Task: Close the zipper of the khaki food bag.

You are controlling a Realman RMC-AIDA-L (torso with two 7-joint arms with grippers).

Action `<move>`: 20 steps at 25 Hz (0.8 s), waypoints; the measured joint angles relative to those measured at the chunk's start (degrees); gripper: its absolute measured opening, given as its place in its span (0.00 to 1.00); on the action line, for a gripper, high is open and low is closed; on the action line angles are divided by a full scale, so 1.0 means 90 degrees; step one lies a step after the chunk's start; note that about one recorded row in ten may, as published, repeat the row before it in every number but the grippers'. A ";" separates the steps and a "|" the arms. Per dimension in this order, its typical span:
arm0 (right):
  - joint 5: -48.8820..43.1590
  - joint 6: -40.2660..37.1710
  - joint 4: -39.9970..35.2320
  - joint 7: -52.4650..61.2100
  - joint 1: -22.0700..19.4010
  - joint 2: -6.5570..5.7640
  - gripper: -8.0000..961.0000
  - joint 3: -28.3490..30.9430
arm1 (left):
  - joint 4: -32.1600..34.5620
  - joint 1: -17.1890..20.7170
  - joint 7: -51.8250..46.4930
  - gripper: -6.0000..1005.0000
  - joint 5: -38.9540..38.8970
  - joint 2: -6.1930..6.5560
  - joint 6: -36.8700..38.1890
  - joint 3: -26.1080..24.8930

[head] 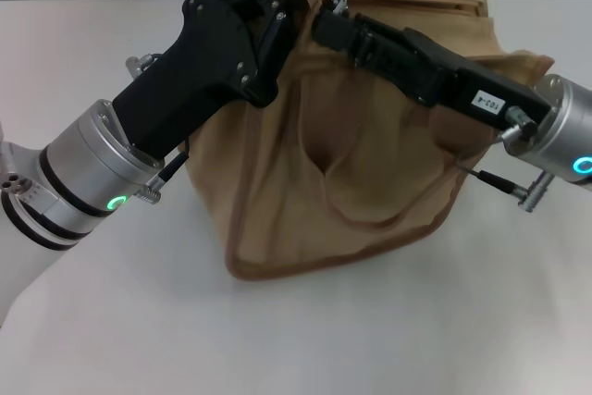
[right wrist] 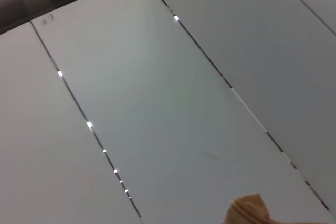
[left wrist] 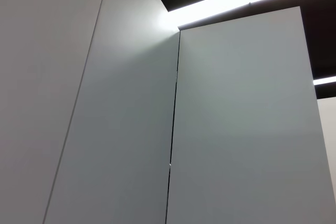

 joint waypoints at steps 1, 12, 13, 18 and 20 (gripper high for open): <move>0.0002 0.0053 0.0004 0.0004 0.0000 0.0000 0.43 0.0014 | 0.0000 0.0001 0.0000 0.13 -0.0001 0.0000 -0.0001 0.0000; 0.0006 0.0173 0.0003 0.0010 -0.0009 0.0009 0.39 0.0054 | -0.0001 -0.0003 0.0000 0.13 -0.0001 -0.0001 -0.0011 -0.0001; 0.0008 0.0175 0.0001 0.0011 -0.0012 0.0009 0.39 0.0056 | -0.0001 -0.0004 0.0000 0.13 -0.0002 -0.0001 -0.0013 -0.0001; 0.0015 0.0221 -0.0001 0.0013 -0.0027 0.0009 0.39 0.0060 | -0.0001 -0.0007 0.0000 0.14 -0.0011 0.0000 -0.0015 -0.0001; 0.0022 0.0293 0.0012 0.0013 -0.0064 0.0009 0.39 0.0076 | -0.0002 -0.0002 0.0000 0.14 -0.0021 0.0000 -0.0016 -0.0001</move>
